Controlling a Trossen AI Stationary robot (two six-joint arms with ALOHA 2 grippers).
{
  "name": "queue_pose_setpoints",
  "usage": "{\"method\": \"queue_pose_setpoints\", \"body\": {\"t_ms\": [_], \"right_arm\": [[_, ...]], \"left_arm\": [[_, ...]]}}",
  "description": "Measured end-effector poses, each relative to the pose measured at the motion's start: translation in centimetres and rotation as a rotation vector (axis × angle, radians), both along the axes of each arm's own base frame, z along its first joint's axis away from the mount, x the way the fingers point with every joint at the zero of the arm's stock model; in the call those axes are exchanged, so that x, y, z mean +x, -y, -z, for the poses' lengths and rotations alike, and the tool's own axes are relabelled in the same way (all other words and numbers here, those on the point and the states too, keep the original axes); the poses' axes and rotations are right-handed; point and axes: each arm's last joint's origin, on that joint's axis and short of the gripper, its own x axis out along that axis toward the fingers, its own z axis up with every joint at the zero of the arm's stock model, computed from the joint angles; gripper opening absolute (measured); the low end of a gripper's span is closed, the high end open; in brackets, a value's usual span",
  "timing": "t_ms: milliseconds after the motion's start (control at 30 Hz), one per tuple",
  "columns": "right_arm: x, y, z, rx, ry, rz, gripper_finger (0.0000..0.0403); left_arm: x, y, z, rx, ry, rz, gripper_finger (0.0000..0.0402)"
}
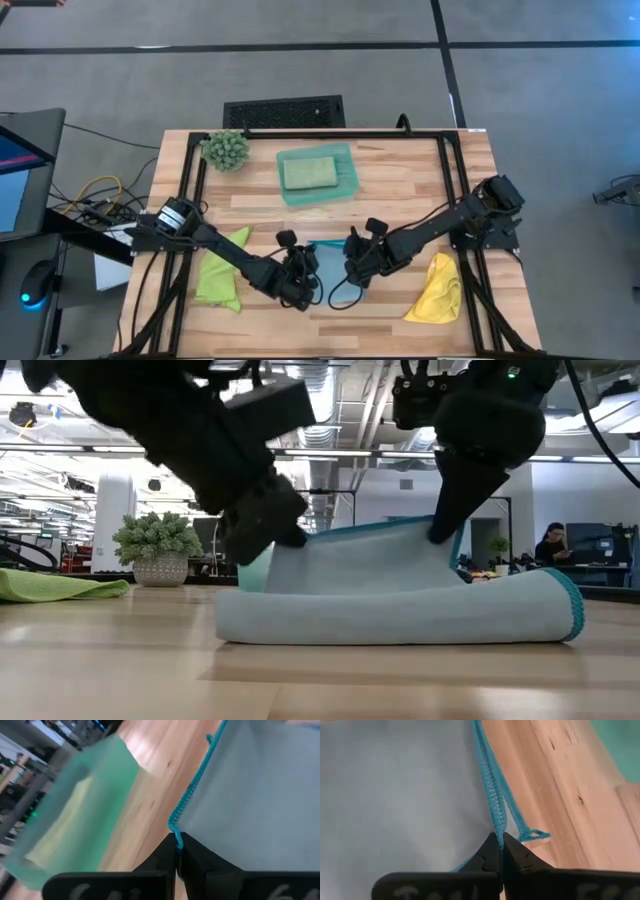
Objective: Fold microfiber towels
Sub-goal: Fold the blue towel
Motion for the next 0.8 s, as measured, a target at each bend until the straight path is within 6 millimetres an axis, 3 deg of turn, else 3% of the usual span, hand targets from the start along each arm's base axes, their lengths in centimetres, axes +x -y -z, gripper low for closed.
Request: {"method": "queue_pose_setpoints", "body": {"t_ms": [233,433,567,800], "right_arm": [[0.3,0.6,0.0,-0.026,0.011,0.023,0.0015],[1.1,1.6,1.2,-0.035,-0.021,0.053,0.0017],[1.6,2.2,3.2,-0.043,-0.09,0.053,0.0016],[1.8,2.5,4.4,-0.05,-0.131,0.057,0.0029]], "left_arm": [[-0.2,-1.0,1.0,-0.029,0.021,-0.023,0.0006],[-0.1,-1.2,1.0,-0.031,0.024,-0.029,0.0006],[-0.1,-1.3,1.1,-0.051,0.031,-0.037,0.0006],[0.0,-1.6,1.1,-0.057,0.035,-0.052,0.0006]]}}
